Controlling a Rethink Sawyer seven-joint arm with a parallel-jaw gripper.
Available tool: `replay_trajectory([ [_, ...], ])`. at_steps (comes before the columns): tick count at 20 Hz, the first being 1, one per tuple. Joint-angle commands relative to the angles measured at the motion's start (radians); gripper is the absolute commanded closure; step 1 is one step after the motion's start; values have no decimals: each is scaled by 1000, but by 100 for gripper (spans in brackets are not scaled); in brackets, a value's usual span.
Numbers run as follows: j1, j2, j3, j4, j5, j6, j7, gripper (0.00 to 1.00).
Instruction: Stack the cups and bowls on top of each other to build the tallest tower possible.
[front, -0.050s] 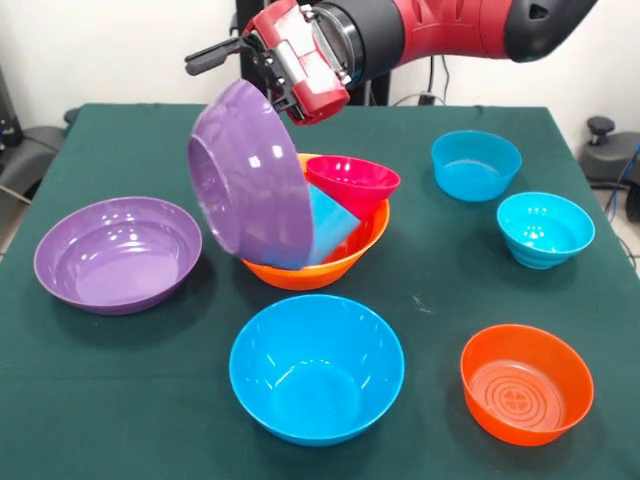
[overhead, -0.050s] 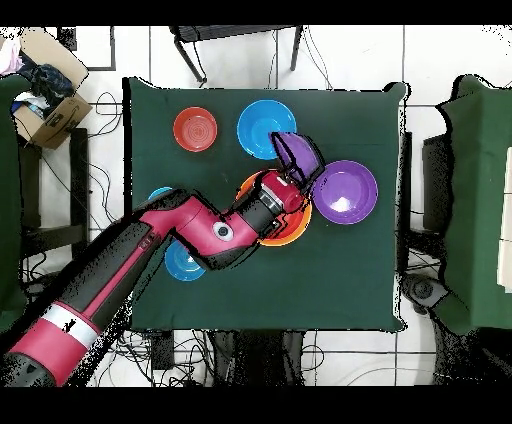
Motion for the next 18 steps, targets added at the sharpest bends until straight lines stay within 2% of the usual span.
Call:
replay_trajectory([
  [1, -22, 8, 142, 19, 47, -32, -170, 0],
  [9, -17, 8, 140, 55, 29, -65, -161, 0],
  [18, -20, 30, 151, 71, 40, -42, -153, 0],
])
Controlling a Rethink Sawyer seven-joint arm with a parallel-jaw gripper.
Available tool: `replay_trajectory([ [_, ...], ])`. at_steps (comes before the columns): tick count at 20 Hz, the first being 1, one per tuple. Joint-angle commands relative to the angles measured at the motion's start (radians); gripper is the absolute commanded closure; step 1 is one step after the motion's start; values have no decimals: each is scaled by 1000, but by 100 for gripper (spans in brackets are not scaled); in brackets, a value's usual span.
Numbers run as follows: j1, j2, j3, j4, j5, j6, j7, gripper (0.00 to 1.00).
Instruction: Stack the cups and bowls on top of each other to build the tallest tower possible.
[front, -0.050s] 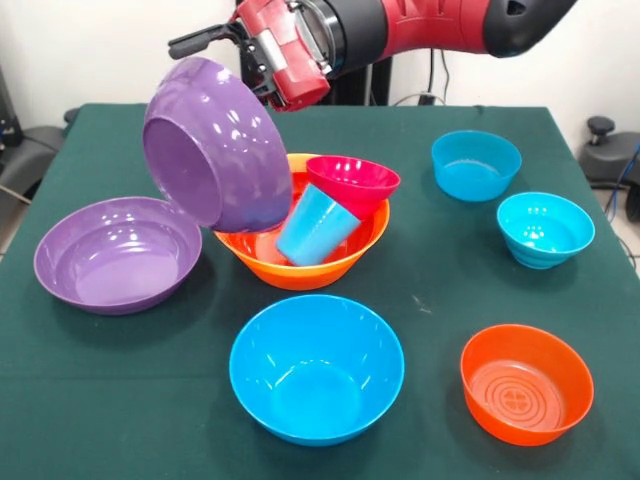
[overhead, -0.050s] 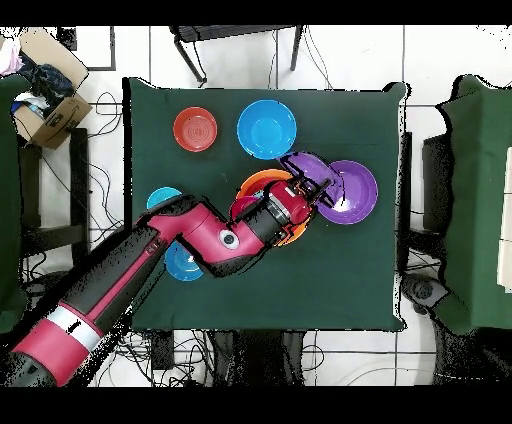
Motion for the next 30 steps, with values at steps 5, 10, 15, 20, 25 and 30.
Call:
replay_trajectory([
  [5, -21, 36, 157, 27, 33, -36, -150, 0],
  [10, -39, 35, 173, 17, 73, -5, -200, 0],
  [15, -52, 45, 176, 3, 111, 27, -242, 0],
  [20, -67, 56, 184, -9, 161, 62, -281, 0],
  [25, -78, 76, 198, -34, 235, 148, -331, 0],
  [30, -81, 77, 212, -49, 279, 193, -361, 0],
])
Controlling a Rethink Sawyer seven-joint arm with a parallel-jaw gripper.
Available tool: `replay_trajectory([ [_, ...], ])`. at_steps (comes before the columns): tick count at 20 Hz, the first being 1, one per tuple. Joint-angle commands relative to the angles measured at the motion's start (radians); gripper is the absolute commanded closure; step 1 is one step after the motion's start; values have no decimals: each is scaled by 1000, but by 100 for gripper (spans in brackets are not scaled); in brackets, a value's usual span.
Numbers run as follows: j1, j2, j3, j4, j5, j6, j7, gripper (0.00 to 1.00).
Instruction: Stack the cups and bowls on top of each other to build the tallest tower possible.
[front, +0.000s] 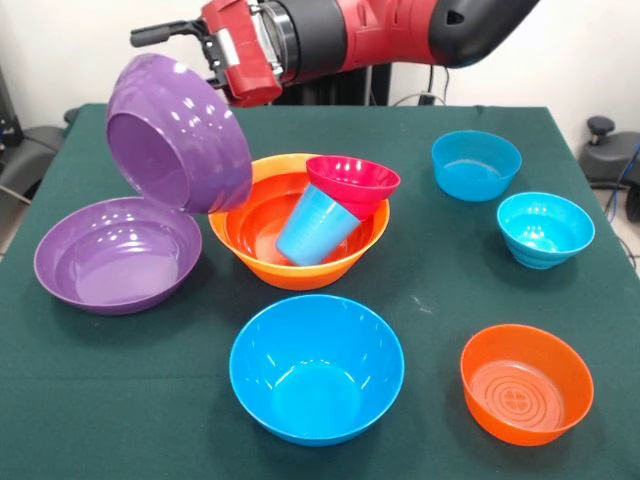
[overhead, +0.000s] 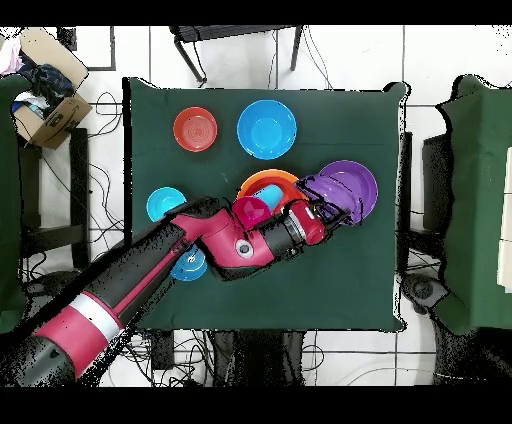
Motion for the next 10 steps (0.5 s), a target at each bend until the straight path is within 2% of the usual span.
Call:
replay_trajectory([
  [1, -21, 62, 200, -74, 106, 118, -290, 0],
  [10, -20, 69, 200, -104, 174, 174, -337, 0],
])
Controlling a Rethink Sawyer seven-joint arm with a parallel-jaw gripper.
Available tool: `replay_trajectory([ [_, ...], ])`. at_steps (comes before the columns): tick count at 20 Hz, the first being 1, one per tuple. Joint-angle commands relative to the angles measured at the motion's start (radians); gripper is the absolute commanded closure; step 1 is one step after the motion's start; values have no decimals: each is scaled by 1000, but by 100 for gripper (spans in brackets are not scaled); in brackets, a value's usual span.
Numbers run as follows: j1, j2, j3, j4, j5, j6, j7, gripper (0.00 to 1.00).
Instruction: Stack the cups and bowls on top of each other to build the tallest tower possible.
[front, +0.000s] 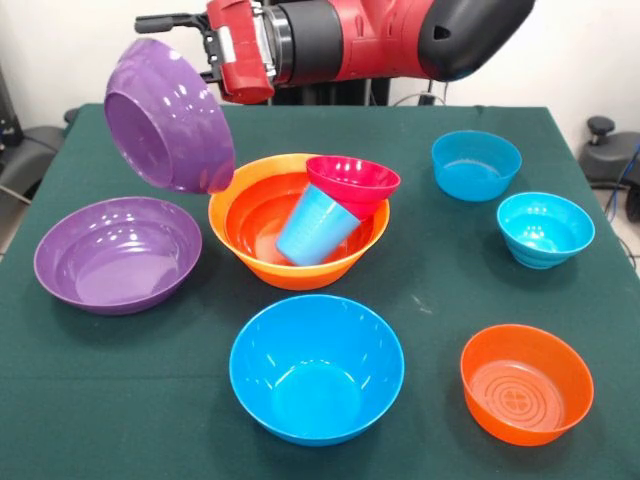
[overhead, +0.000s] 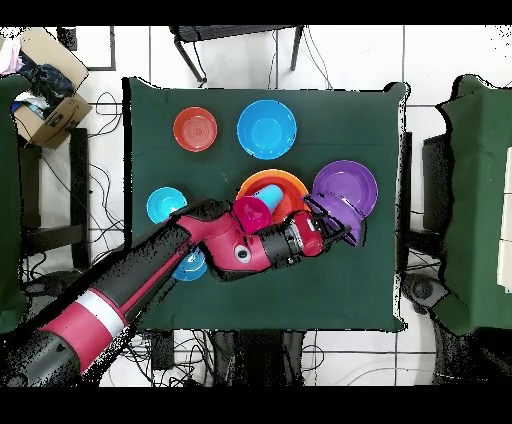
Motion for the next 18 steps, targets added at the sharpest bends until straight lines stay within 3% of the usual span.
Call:
replay_trajectory([
  [1, -17, 48, 192, -109, 80, 86, -240, 0],
  [10, -32, 82, 190, -195, 150, 185, -266, 0],
  [18, -61, 123, 183, -289, 216, 347, -311, 0],
])
